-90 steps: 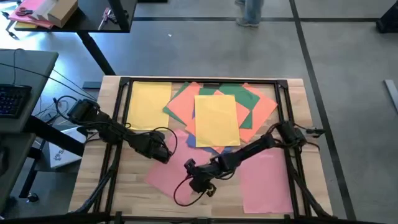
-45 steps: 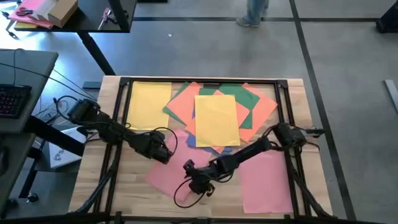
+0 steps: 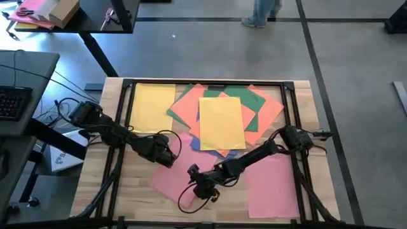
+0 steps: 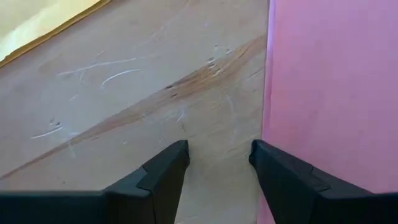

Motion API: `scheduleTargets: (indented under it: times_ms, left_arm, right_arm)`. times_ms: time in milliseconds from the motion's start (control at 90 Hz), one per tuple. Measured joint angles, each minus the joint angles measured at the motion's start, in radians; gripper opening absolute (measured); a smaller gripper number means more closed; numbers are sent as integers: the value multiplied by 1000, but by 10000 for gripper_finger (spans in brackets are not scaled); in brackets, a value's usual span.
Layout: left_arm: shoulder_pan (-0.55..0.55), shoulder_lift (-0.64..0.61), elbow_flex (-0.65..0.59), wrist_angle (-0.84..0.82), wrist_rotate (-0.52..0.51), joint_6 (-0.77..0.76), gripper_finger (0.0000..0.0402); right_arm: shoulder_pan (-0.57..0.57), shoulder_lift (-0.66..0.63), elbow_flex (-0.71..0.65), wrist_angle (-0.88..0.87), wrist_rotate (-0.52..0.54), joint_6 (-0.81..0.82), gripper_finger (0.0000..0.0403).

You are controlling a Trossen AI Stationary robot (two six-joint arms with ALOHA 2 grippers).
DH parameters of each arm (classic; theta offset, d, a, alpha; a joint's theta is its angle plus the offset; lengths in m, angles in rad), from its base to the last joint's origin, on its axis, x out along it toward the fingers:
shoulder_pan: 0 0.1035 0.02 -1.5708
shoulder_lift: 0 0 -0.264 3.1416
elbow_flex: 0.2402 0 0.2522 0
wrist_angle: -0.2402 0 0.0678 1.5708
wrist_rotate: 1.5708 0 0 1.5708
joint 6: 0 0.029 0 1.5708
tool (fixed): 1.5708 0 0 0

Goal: Organize paper
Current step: Stack the pink paper on top of the other pink paper

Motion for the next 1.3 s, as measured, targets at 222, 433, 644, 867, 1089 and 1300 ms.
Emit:
scheduleTargets:
  times_ms: [222, 433, 644, 867, 1089, 1300]
  left_arm:
    - [0, 0, -1, 13, -13, 0, 179]
    - [0, 0, 0, 15, -12, 9, 179]
    - [0, 0, 0, 17, -13, 9, 179]
    - [1, 1, 0, 21, -13, 9, 179]
    - [1, 1, 0, 23, -16, 9, 179]
    - [0, 1, 0, 24, -19, 18, 179]
  right_arm:
    - [-10, -5, 49, -8, 57, -30, 255]
    - [-16, -5, 66, -18, 23, -29, 255]
    - [-28, -5, 66, -41, -15, 75, 247]
    - [-43, 1, 65, -62, -19, 173, 172]
    - [-49, -4, 65, -77, -28, 188, 62]
    - [-48, -4, 134, -223, -98, 208, 6]
